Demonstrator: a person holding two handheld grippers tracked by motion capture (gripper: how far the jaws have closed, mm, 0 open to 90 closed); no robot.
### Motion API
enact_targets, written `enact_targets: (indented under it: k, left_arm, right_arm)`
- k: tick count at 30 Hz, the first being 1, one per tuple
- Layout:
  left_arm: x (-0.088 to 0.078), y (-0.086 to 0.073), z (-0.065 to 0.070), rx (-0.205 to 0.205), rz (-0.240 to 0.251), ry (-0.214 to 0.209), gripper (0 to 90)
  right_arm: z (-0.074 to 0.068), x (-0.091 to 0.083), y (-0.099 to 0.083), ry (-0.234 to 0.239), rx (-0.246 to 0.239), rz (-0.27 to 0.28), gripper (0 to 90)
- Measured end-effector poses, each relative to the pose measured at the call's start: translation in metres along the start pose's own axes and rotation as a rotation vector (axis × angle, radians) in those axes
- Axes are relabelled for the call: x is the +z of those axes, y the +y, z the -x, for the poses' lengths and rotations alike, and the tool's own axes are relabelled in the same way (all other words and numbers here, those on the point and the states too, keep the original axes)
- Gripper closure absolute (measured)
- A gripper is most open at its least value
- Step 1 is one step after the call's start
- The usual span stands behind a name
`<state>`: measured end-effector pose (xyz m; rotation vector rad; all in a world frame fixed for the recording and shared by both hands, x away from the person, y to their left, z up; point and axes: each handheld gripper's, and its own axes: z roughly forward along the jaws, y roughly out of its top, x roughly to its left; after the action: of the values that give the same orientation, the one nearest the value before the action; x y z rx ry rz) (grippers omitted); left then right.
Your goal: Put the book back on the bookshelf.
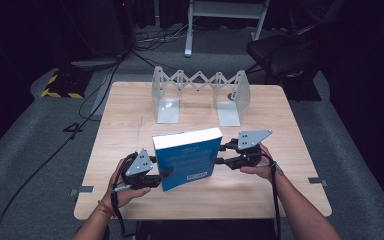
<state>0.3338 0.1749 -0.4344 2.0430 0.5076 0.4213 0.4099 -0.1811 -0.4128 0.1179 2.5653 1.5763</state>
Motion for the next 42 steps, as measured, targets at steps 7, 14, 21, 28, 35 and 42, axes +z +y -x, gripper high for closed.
enact_targets:
  k: [7,14,21,28,35,42]
  left_arm:
    - [-0.003,-0.003,-0.006,0.01,0.004,-0.035,44.1]
    - [-0.001,-0.005,-0.005,0.014,0.017,-0.012,46.0]
    - [0.0,-0.014,-0.01,-0.018,-0.065,0.094,37.3]
    - [0.008,-0.008,-0.018,-0.069,-0.038,0.027,43.2]
    - [0.04,0.013,-0.01,-0.037,-0.051,-0.014,42.0]
    - [0.081,0.038,0.002,-0.004,-0.05,-0.066,38.6]
  right_arm:
    - [-0.009,-0.001,0.003,0.071,-0.023,0.001,58.8]
    - [-0.002,0.013,0.003,0.06,0.022,0.015,54.8]
    - [-0.006,0.01,0.0,0.065,0.012,0.033,61.5]
    - [-0.018,0.003,-0.002,0.022,0.035,0.028,61.8]
    - [-0.03,-0.024,-0.013,-0.056,0.044,0.012,61.8]
    - [-0.041,-0.066,-0.035,-0.135,0.072,0.023,61.2]
